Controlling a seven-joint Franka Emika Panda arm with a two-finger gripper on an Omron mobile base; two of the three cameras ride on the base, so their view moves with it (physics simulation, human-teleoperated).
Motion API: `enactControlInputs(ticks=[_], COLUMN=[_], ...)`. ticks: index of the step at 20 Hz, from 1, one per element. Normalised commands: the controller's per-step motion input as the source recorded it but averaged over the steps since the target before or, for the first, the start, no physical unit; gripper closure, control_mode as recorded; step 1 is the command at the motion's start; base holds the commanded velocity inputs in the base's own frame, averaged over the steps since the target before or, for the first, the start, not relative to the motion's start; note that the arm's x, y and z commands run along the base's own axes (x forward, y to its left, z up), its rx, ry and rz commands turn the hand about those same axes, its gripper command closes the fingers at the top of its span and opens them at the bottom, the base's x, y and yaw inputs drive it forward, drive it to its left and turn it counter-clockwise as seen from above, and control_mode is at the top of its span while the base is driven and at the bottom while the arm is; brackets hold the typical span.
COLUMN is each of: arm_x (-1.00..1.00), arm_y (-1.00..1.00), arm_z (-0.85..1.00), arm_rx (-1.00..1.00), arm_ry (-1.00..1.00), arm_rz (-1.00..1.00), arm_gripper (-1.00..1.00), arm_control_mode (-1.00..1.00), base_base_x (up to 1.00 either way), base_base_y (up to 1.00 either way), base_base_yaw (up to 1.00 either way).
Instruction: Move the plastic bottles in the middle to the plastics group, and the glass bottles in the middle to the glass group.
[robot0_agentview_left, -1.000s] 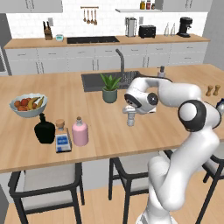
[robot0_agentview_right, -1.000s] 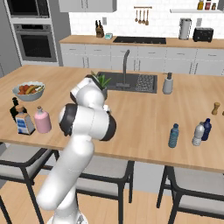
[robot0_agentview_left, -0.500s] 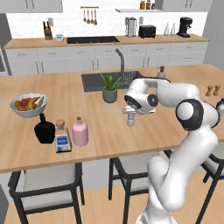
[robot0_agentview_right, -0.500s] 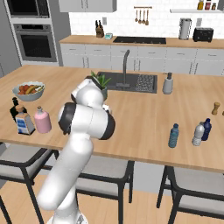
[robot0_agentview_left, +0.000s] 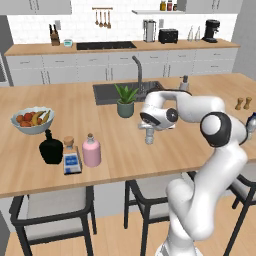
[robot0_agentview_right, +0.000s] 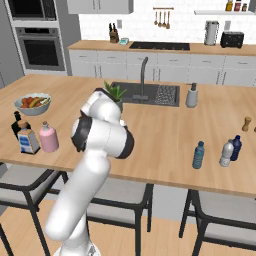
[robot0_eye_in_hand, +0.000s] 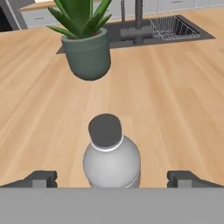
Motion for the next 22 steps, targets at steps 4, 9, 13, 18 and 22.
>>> enactControlInputs(ticks=[4,9,13,18,22], arm_x=[0.19,0.10,0.06,0.03,0.00], arm_y=[0.13,-0.02,-0.08,-0.11,-0.15], arm_z=[-0.01,-0.08,-0.08,-0.07,-0.02], arm_rx=[0.00,-0.06,-0.07,-0.04,0.00], arm_ry=[0.00,0.00,0.00,0.00,0.00], arm_rz=[0.00,0.00,0.00,0.00,0.00], arm_gripper=[-1.00,-1.00,1.00,1.00,1.00], arm_control_mode=[-1.00,-1.00,-1.00,-1.00,-1.00], base_base_x=[0.00,0.00,0.00,0.00,0.00], base_base_y=[0.00,0.00,0.00,0.00,0.00], base_base_yaw=[0.00,0.00,0.00,0.00,0.00])
